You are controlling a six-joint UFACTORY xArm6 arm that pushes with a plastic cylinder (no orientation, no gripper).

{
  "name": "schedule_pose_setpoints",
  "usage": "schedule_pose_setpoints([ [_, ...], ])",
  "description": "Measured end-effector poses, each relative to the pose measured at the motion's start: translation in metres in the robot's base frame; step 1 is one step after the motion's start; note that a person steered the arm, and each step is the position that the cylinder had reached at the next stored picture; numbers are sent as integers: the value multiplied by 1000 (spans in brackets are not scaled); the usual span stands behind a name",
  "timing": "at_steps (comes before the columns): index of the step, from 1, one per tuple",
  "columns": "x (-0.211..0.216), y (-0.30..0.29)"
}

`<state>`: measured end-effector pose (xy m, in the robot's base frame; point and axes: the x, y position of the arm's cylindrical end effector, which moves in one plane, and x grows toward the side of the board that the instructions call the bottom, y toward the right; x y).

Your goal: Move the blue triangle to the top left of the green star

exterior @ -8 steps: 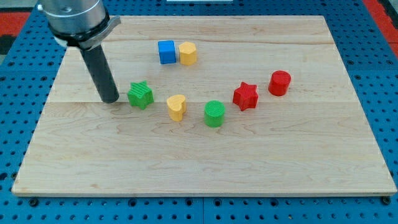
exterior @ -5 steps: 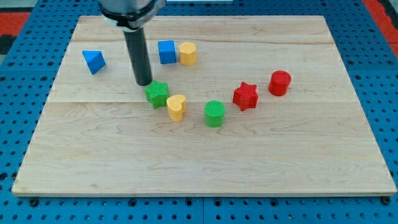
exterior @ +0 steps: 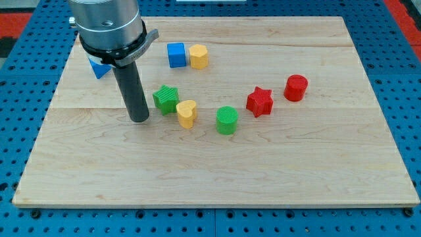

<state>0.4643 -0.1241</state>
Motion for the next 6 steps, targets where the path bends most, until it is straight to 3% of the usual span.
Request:
schedule_pose_setpoints([
  [2, -76, -42],
  [4, -89, -159],
  [5, -124, -140],
  [6, -124, -99],
])
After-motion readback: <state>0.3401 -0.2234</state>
